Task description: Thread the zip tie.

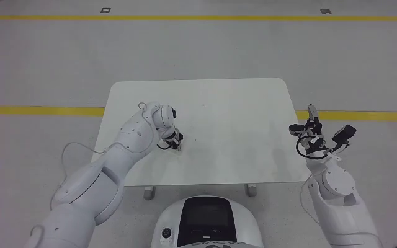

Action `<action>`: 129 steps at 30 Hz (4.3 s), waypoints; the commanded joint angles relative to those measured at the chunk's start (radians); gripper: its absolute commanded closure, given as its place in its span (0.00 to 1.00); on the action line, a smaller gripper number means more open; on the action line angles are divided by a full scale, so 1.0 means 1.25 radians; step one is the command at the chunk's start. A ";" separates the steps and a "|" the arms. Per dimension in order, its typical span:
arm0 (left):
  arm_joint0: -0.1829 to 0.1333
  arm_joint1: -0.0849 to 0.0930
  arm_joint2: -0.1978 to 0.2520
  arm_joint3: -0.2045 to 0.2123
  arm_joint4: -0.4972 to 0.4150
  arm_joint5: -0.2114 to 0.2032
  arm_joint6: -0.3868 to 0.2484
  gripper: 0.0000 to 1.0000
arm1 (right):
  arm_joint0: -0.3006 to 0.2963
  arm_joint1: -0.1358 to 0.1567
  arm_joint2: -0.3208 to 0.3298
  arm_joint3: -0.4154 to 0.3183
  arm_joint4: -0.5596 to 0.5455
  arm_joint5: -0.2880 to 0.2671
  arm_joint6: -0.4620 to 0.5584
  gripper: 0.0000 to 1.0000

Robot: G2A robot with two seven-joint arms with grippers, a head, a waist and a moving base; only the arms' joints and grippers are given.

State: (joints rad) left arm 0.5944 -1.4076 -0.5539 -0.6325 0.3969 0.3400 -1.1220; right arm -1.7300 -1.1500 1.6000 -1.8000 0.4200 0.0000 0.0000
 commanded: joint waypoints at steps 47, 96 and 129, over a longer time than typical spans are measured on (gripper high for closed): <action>-0.043 -0.036 -0.003 0.046 0.053 0.000 -0.054 1.00 | 0.000 0.000 0.000 0.000 0.000 0.000 0.000 0.00; 0.102 -0.001 -0.234 -0.157 0.287 0.000 -0.076 0.92 | 0.000 0.000 0.000 0.000 0.000 0.000 0.000 0.00; 0.078 -0.062 -0.269 -0.035 0.312 0.000 -0.057 0.69 | 0.000 0.000 0.000 0.000 0.000 0.000 0.000 0.00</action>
State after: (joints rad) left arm 0.6957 -1.4805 -0.8907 -0.6890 0.7877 0.3400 -1.1943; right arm -1.7300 -1.1500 1.6000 -1.8000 0.4200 0.0000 0.0000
